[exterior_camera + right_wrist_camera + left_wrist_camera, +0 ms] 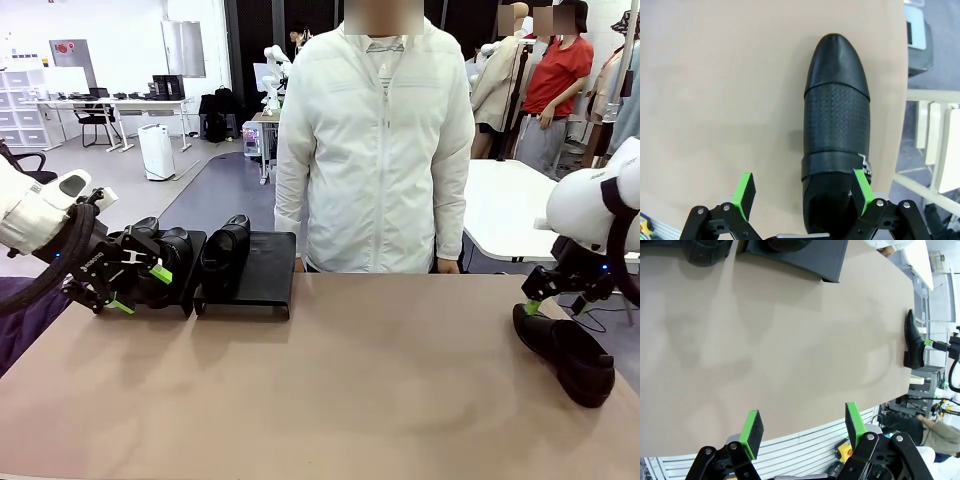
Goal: Organize the shoes by placing them on the stand.
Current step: Pick up one Shoe and place it in the middle of the table.
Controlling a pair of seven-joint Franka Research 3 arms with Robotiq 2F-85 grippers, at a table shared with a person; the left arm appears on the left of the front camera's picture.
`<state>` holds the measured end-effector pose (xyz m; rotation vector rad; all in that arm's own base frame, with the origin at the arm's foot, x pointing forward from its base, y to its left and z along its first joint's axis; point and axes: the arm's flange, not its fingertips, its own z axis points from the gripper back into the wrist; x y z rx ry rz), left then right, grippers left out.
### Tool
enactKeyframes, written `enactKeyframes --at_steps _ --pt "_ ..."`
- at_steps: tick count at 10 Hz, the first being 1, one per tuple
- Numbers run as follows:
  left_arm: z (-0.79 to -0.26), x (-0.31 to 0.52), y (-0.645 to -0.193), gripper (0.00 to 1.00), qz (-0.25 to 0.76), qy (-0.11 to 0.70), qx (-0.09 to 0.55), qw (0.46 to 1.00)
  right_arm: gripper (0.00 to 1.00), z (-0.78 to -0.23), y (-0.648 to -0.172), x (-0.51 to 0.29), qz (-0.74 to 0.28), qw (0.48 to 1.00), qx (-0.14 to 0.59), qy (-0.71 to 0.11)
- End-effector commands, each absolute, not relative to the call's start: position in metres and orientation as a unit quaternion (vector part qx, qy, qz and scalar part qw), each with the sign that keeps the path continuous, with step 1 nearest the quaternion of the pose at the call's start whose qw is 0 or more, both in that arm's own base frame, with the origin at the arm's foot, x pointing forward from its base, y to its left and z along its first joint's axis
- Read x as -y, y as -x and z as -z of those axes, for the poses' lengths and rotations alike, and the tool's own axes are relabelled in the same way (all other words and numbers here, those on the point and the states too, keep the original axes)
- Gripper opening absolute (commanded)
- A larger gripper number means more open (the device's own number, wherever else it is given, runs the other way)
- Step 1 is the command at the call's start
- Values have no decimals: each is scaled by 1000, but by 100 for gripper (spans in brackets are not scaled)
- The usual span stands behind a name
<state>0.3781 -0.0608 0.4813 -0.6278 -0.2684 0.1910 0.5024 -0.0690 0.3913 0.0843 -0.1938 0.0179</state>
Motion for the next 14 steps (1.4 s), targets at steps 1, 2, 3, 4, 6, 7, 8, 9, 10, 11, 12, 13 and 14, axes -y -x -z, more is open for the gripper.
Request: enactKeyframes --at_steps 1,2,3,4,6,7,8,9,10,11,12,13,14 --pt "-483 58 -377 85 -95 305 128 939 100 -381 -507 66 15 992 114 -57" --pt "-483 58 -377 85 -95 305 128 939 100 -376 -508 66 16 992 114 -52" --pt "-483 58 -377 85 -95 305 128 939 100 -371 -509 66 18 992 114 -48" --pt "-483 58 -377 85 -95 305 128 939 100 -367 -508 64 15 993 102 -57" --pt "-483 58 -377 85 -95 305 128 939 100 -374 -501 62 18 993 112 -45" --pt "-483 58 -377 85 -95 305 128 939 100 -381 -494 60 13 992 118 -42" --pt "-483 58 -377 85 -95 305 128 939 100 -390 -484 56 7 992 116 -40" --pt "-483 58 -377 85 -95 305 128 939 100 -398 -471 51 6 993 113 -31" --pt "-483 58 -377 85 -95 305 128 939 100 -402 -458 46 7 995 93 -31" --pt "-483 58 -377 85 -95 305 128 939 100 -401 -450 42 9 997 76 -23" --pt "-483 58 -377 85 -95 305 128 939 100 -396 -449 42 18 998 65 -11" --pt "-483 58 -377 85 -95 305 128 939 100 -388 -454 45 18 998 63 -9" --pt "-483 58 -377 85 -95 305 128 939 100 -378 -459 45 5 998 60 -20"
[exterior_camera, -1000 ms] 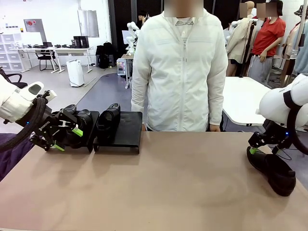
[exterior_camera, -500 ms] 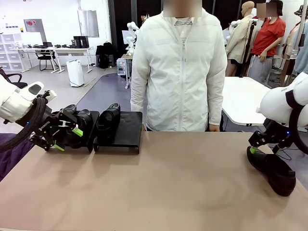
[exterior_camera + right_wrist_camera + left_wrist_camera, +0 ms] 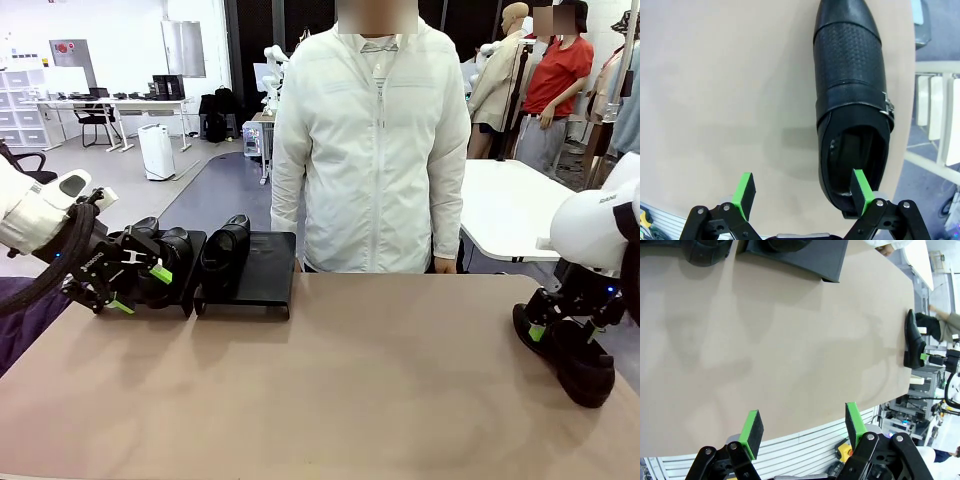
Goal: Organize the shoes by placing them on the stand.
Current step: Pick up one Shoe and place it in the middle of the table.
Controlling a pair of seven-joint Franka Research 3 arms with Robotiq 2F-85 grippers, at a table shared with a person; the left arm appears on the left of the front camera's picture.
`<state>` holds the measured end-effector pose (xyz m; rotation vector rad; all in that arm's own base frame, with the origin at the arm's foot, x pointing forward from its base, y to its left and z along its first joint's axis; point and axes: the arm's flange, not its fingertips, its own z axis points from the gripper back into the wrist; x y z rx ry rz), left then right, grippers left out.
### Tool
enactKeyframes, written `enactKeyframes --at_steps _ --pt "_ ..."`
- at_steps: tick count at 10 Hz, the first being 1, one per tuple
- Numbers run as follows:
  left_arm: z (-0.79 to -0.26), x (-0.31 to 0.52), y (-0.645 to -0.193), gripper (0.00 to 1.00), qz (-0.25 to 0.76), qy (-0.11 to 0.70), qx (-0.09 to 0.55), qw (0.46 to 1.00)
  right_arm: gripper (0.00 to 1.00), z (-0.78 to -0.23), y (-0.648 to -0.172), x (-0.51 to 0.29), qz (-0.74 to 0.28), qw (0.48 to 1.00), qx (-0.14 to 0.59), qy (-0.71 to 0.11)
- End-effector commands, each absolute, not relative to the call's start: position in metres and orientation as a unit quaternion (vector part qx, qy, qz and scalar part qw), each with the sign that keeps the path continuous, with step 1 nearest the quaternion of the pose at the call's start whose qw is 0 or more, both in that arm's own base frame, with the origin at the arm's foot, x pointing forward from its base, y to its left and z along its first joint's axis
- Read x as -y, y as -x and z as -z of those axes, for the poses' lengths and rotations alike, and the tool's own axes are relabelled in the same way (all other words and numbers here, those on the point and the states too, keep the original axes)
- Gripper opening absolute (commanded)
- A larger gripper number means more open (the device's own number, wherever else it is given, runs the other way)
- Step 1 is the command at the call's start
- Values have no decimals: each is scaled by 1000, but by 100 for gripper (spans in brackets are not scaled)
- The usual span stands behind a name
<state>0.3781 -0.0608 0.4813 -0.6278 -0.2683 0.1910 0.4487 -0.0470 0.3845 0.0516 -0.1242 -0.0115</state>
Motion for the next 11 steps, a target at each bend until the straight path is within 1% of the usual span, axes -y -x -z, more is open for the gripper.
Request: enactKeyframes --at_steps 1,2,4,6,7,8,9,11 --pt "-483 58 -377 85 -95 305 128 939 100 -370 -463 46 1 997 68 -22" --pt "-483 58 -377 85 -95 305 128 939 100 -361 -468 50 -3 996 81 -22" --pt "-483 58 -377 85 -95 305 128 939 100 -348 -476 53 -14 997 65 -37" --pt "-483 58 -377 85 -95 305 128 939 100 -347 -477 53 -20 996 75 -44" --pt "-483 58 -377 85 -95 305 128 939 77 -347 -477 53 -32 995 78 -48" --pt "-483 58 -377 85 -95 305 128 939 17 -347 -478 54 -27 995 76 -52" --pt "-483 58 -377 85 -95 305 128 939 0 -347 -478 53 -26 995 78 -50" --pt "-483 58 -377 85 -95 305 128 939 0 -347 -478 55 -28 995 78 -53"
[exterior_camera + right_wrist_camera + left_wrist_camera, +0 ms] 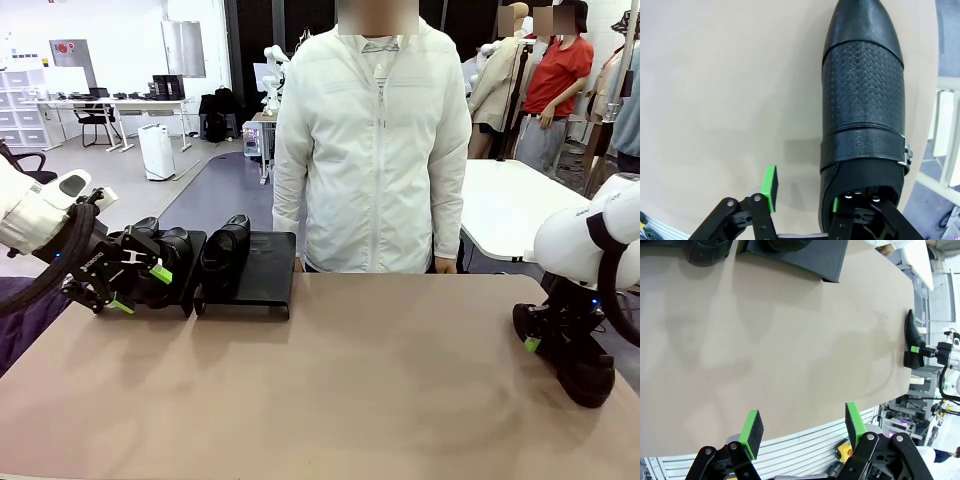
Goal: Organize the shoes by placing them on the stand.
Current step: Pick up one Shoe and place it in the middle of the table.
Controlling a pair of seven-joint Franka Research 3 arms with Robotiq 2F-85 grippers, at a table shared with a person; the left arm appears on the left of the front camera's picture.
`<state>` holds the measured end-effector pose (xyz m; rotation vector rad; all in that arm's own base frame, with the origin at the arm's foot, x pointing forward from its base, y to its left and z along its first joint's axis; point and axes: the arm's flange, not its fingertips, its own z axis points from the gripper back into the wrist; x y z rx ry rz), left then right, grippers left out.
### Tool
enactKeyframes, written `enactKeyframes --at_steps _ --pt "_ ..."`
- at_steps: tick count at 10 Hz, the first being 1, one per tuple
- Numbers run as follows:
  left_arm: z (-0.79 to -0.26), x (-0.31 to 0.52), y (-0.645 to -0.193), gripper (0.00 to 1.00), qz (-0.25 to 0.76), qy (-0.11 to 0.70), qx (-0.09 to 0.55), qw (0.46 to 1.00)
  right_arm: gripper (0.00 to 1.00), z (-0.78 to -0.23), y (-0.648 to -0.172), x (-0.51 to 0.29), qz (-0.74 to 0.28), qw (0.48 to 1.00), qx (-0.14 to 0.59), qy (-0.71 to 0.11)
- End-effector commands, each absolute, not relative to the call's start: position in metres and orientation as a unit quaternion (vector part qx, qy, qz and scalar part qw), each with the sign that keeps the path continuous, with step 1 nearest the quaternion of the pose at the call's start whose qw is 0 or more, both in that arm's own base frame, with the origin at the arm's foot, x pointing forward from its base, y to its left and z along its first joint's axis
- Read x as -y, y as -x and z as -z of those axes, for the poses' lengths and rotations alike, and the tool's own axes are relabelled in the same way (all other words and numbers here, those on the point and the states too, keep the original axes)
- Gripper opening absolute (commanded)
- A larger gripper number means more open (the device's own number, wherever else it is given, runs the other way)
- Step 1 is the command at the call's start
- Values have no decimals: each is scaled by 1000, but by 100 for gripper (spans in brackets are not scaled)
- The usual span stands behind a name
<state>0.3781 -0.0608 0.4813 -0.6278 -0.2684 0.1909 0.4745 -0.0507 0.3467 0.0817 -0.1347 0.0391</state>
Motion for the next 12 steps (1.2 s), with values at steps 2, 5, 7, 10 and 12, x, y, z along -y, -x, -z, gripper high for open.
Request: enactKeyframes --at_steps 2,5,7,10,12 --pt "-483 58 -377 85 -95 305 128 939 0 -348 -480 56 -26 995 76 -54" --pt "-483 58 -377 85 -95 305 128 939 0 -351 -481 61 -23 995 79 -57" --pt "-483 58 -377 85 -95 305 128 939 0 -361 -479 67 -22 994 85 -65" --pt "-483 58 -377 85 -95 305 128 939 0 -443 -442 77 12 987 103 -124" --pt "-483 58 -377 85 -95 305 128 939 0 -495 -385 69 13 976 114 -185"
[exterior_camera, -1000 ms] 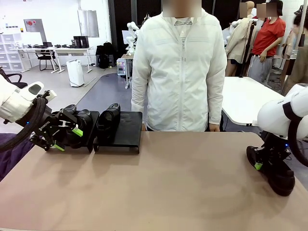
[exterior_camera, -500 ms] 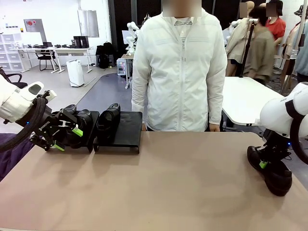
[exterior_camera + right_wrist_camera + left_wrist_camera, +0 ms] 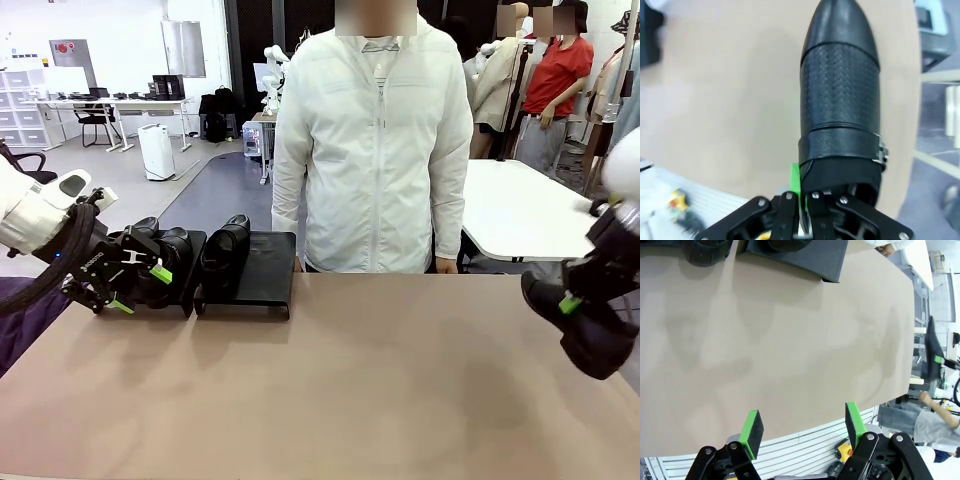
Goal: Organize the shoes by placing them on the stand.
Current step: Pick up one Shoe and place it in the middle of the table.
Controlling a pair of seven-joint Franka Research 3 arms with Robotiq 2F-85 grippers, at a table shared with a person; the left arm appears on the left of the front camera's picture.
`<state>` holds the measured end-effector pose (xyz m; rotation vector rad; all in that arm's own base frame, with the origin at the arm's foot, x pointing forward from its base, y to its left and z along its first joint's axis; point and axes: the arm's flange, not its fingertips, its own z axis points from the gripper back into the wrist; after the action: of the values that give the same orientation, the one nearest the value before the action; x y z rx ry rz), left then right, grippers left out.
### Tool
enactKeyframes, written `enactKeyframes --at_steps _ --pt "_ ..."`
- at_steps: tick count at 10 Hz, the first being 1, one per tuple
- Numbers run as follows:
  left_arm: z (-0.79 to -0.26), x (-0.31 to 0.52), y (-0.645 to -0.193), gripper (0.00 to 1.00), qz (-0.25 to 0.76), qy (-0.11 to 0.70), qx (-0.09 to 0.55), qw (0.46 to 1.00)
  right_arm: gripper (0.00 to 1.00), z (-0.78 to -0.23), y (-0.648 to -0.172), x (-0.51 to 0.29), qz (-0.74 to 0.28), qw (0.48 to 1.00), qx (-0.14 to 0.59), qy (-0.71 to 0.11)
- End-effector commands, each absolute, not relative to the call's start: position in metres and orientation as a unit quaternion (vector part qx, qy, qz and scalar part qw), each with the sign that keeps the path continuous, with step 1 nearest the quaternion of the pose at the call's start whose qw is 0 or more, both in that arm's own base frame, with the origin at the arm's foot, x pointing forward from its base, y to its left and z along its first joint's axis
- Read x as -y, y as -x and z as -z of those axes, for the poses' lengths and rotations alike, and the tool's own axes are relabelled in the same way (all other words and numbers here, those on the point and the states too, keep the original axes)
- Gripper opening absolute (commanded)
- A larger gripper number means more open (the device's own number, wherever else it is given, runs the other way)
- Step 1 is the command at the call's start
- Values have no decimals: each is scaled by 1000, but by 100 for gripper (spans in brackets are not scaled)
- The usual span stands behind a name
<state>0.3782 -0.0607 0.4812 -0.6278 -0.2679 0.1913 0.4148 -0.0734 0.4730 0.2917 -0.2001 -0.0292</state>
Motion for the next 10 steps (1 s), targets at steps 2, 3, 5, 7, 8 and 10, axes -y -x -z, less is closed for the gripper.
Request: enactKeyframes --at_steps 2,3,5,7,8,10 --pt "-483 58 -377 85 -95 305 128 939 0 -501 -351 63 12 965 133 -227" --pt "-483 58 -377 85 -95 305 128 939 0 -497 -354 68 20 966 126 -226" --pt "-483 58 -377 85 -95 305 128 939 0 -513 -347 66 13 970 122 -212" --pt "-483 58 -377 85 -95 305 128 939 0 -513 -347 66 13 970 122 -212" --pt "-483 58 -377 85 -95 305 128 939 0 -502 -347 71 19 969 114 -216" --pt "-483 58 -377 85 -95 305 128 939 0 -495 -366 -18 32 981 119 -150"
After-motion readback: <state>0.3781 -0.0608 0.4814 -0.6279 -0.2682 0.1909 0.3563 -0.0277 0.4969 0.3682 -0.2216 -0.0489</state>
